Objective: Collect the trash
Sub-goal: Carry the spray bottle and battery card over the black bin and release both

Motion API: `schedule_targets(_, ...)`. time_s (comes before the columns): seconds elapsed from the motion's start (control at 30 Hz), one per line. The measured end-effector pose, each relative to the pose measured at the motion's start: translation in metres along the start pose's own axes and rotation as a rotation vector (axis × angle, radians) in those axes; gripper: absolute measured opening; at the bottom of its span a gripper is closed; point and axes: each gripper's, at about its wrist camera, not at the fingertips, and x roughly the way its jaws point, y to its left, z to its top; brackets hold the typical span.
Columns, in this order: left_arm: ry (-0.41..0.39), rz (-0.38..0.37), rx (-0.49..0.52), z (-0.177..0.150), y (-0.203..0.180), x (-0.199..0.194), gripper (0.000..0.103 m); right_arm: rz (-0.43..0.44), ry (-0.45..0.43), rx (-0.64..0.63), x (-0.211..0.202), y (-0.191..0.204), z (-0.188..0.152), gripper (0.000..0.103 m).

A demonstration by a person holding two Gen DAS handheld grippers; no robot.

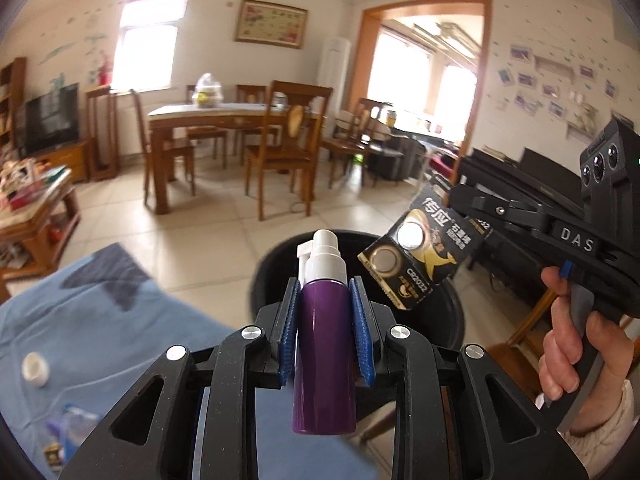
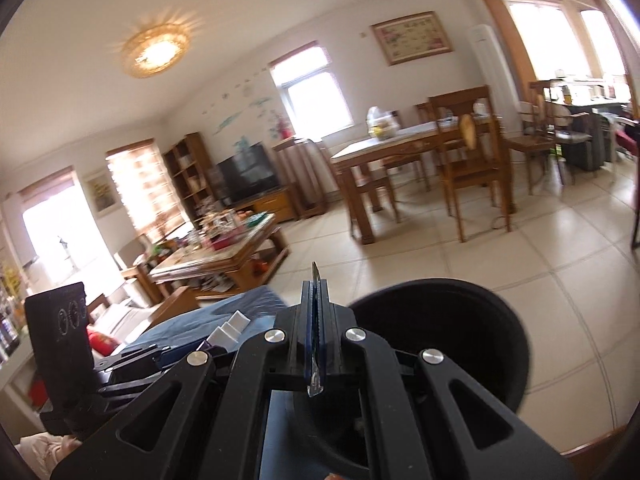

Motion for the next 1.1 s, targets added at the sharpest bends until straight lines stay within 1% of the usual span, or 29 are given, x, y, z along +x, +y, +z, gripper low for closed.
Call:
schedule_targets(0.2, 0.031, -0.037, 0.051, -0.003, -0.027, 0.043, 0.026, -0.068, 0.005, 0.029, 0.001, -0.030, -0.012, 0.003)
schedule_targets(0.37, 0.067, -0.052, 0.070, -0.007, -0.035, 0.076, 0.026, -0.105, 0.017, 0.051, 0.004, -0.046, -0.019, 0.003)
schedule_targets(0.5, 0.088, -0.053, 0.071, -0.011, -0.032, 0.094, 0.026, -0.126, 0.029, 0.066, 0.007, -0.055, -0.023, 0.003)
schedule_targets(0.63, 0.100, -0.049, 0.074, -0.012, -0.030, 0.103, 0.026, -0.142, 0.039, 0.082, 0.011, -0.061, -0.025, 0.003)
schedule_targets(0.73, 0.101, -0.039, 0.087, -0.009, -0.033, 0.107, 0.026, -0.151, 0.048, 0.084, 0.015, -0.064, -0.027, 0.005)
schedule_targets(0.77, 0.100, -0.033, 0.090, -0.008, -0.034, 0.106, 0.029, -0.154, 0.052, 0.082, 0.016, -0.064, -0.027, 0.007)
schedule_targets(0.8, 0.099, -0.027, 0.091, -0.008, -0.035, 0.106, 0.046, -0.153, 0.058, 0.078, 0.017, -0.063, -0.027, 0.008)
schedule_targets(0.83, 0.091, -0.016, 0.089, -0.009, -0.042, 0.102, 0.073, -0.151, 0.064, 0.074, 0.019, -0.064, -0.028, 0.008)
schedule_targets(0.87, 0.059, 0.013, 0.087, -0.008, -0.043, 0.097, 0.090, -0.152, 0.069, 0.069, 0.020, -0.065, -0.028, 0.008)
schedule_targets(0.9, 0.038, 0.028, 0.087, -0.007, -0.043, 0.092, 0.093, -0.156, 0.075, 0.060, 0.021, -0.064, -0.028, 0.008)
schedule_targets(0.93, 0.022, 0.038, 0.090, -0.006, -0.043, 0.089, 0.094, -0.160, 0.080, 0.053, 0.022, -0.063, -0.029, 0.008)
schedule_targets(0.97, 0.023, 0.037, 0.095, -0.005, -0.044, 0.086, 0.094, -0.162, 0.084, 0.049, 0.022, -0.062, -0.030, 0.008)
schedule_targets(1.0, 0.027, 0.035, 0.096, -0.003, -0.044, 0.084, 0.094, -0.162, 0.088, 0.048, 0.023, -0.062, -0.030, 0.012)
schedule_targets(1.03, 0.027, 0.037, 0.095, -0.002, -0.043, 0.081, 0.094, -0.157, 0.092, 0.049, 0.023, -0.061, -0.030, 0.020)
schedule_targets(1.07, 0.023, 0.039, 0.094, -0.002, -0.043, 0.078, 0.094, -0.154, 0.092, 0.052, 0.023, -0.060, -0.031, 0.057)
schedule_targets(1.1, 0.020, 0.040, 0.095, -0.002, -0.042, 0.074, 0.094, -0.153, 0.073, 0.069, 0.019, -0.059, -0.031, 0.099)
